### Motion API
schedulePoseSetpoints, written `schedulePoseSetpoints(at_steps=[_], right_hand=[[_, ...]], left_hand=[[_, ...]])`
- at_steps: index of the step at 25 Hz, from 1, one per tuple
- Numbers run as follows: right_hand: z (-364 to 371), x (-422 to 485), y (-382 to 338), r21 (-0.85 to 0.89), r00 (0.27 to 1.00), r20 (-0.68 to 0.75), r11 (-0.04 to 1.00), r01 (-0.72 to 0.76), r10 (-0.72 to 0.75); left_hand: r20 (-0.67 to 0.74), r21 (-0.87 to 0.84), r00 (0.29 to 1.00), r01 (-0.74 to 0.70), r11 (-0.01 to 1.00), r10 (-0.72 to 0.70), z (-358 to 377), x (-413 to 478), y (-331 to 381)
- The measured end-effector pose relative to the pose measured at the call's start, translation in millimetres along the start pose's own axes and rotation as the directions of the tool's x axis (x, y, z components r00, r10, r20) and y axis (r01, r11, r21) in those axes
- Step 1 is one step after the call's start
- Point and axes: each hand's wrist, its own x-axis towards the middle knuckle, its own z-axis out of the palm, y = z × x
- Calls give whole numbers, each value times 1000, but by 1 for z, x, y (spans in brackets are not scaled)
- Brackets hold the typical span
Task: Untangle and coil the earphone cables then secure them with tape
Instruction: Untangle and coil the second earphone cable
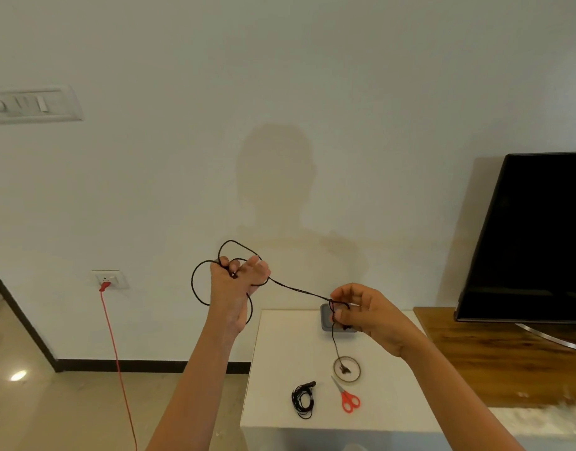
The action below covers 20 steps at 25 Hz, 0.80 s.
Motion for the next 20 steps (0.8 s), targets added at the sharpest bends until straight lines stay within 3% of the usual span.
schedulePoseSetpoints(at_steps=[3, 6, 8, 11, 15, 20], right_hand=[[9, 2, -2, -40, 998, -15, 998, 52, -53], [19, 3, -10, -74, 994, -17, 991, 107, -109], [23, 3, -15, -85, 991, -14, 988, 129, -131], [25, 5, -20, -117, 993, -54, 988, 98, -105], [25, 5, -24, -113, 998, -40, 993, 44, -48], [23, -4, -24, 164, 998, 50, 986, 26, -35]], left_hand=[[176, 96, 984, -15, 995, -2, 10, -14, -16], [393, 247, 912, 24, 969, -122, 19, -25, -31], [446, 355, 880, -9, 935, -161, 22, -29, -36], [393, 486, 907, -67, 871, -150, 26, -31, -34], [235, 480, 969, -47, 876, -77, 31, -31, -32], [130, 312, 990, 8, 950, -51, 26, -29, -31]])
